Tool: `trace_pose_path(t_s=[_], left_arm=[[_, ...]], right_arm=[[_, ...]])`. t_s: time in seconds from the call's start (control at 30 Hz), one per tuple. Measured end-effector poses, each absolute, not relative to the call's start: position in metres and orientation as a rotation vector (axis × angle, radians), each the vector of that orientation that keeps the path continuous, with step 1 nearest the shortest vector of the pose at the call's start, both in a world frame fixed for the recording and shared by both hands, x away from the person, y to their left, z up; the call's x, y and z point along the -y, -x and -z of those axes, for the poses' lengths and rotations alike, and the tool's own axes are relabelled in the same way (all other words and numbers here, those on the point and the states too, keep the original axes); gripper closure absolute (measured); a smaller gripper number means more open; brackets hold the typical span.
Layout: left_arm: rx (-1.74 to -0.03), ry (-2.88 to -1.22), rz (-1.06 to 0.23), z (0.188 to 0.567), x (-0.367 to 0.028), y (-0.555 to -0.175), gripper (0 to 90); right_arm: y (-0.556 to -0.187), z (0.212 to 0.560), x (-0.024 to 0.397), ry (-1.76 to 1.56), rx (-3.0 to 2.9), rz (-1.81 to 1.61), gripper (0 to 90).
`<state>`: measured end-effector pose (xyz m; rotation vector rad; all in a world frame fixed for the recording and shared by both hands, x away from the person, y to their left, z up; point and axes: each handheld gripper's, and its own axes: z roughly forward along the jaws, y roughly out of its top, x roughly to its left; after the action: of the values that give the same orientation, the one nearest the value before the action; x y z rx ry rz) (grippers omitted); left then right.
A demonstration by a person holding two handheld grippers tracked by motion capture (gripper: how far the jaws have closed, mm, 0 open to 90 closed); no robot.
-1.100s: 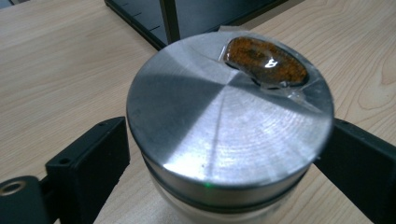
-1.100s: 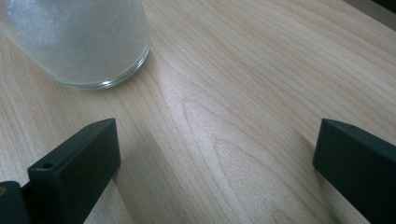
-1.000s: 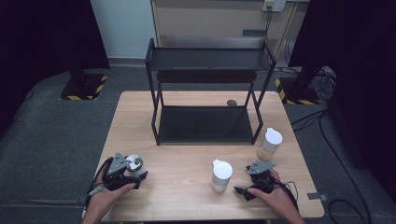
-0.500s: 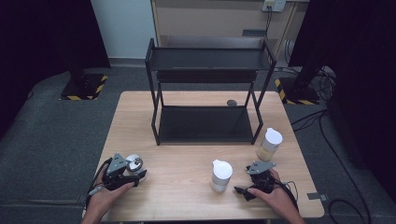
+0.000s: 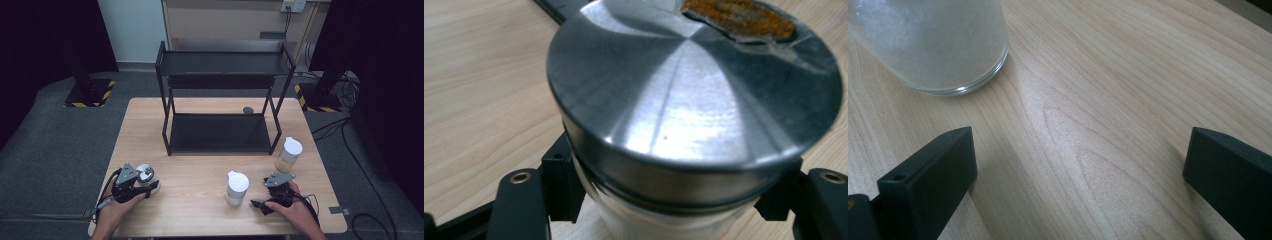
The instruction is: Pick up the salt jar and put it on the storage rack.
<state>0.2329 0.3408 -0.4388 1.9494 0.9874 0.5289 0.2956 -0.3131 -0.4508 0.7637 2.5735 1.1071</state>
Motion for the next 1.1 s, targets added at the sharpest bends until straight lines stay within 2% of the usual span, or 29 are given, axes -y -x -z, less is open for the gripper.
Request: trace_pose_path(t_s=[1.1], left_arm=[[-0.96, -1.966, -0.511, 0.422, -0.298, -0.234, 30.0]], right_arm=[[-0.295, 0.451, 0.312, -0.767, -2.57, -1.104, 1.1]])
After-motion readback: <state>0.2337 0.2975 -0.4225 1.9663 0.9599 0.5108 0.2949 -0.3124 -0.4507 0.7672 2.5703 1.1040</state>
